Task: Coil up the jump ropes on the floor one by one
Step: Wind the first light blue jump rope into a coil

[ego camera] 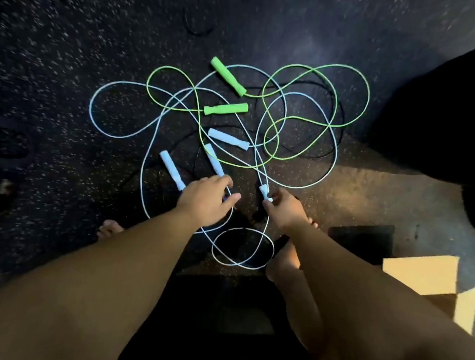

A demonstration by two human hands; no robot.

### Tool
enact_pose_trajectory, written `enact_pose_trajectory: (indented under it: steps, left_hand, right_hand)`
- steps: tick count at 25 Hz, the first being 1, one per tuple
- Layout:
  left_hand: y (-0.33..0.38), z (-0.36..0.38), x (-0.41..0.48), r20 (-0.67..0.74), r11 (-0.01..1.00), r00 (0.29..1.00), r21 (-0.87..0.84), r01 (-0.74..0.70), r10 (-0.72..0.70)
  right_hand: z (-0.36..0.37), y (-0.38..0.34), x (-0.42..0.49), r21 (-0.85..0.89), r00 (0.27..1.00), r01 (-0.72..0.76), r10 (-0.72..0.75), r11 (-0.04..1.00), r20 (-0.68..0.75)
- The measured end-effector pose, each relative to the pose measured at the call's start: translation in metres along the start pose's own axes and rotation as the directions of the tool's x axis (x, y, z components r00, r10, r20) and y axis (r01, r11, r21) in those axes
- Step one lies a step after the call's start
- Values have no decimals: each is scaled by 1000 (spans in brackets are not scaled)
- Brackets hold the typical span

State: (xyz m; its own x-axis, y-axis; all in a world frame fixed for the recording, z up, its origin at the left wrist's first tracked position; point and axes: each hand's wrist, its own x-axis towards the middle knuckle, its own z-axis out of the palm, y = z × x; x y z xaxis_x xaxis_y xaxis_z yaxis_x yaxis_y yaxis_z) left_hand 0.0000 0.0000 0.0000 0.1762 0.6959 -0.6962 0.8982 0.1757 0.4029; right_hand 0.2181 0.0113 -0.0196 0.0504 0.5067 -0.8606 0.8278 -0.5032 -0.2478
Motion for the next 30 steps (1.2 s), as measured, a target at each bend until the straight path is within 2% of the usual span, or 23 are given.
enact_pose_trajectory:
  steps: [3,5,7,10,12,14,16,19,22,26,28,30]
  left_hand:
    - [-19,38,32,-12,1000,1000,6,0,0]
    - [-34,57,56,1,1000,1000,-4,-2,2]
    - [-49,64,83,-31,1000,999,-4,-23,23]
    - [-65,61,108,-79,1000,997,3,-18,18]
    - [-69,56,111,-110,1000,994,2,-3,3]
    - [-67,46,102,-122,1000,992,-21,20,-22]
    - [-59,35,84,-165,999,986,-47,18,-25]
    - [-40,22,48,-241,998,969,-7,-55,52]
    - [-22,8,17,-286,996,954,3,-94,91]
    - [3,-29,-24,-482,990,870,-36,-138,103]
    - [17,-53,-42,-555,976,821,-70,-208,135]
    - [33,-75,-64,-618,961,776,-118,-250,127]
  right_hand:
    - [30,10,42,10,999,12,-12,1000,-42]
    - [46,10,73,-82,992,31,-40,996,-116]
    - [52,10,104,-154,984,-14,-14,988,-179]
    - [56,7,136,-126,990,-61,44,990,-132]
    - [57,3,139,-118,989,27,-44,993,-142]
    - [56,-3,124,-92,970,182,-194,979,-149]
    - [53,-12,98,-87,926,342,-351,936,-140]
    - [42,-29,48,-21,842,508,-502,861,-200]
    - [24,-46,-1,-18,761,598,-575,801,-302]
    - [3,-54,-51,-13,664,674,-614,738,-426]
    - [-4,-54,-64,31,662,676,-590,736,-462]
    - [-6,-51,-78,117,697,671,-569,732,-437]
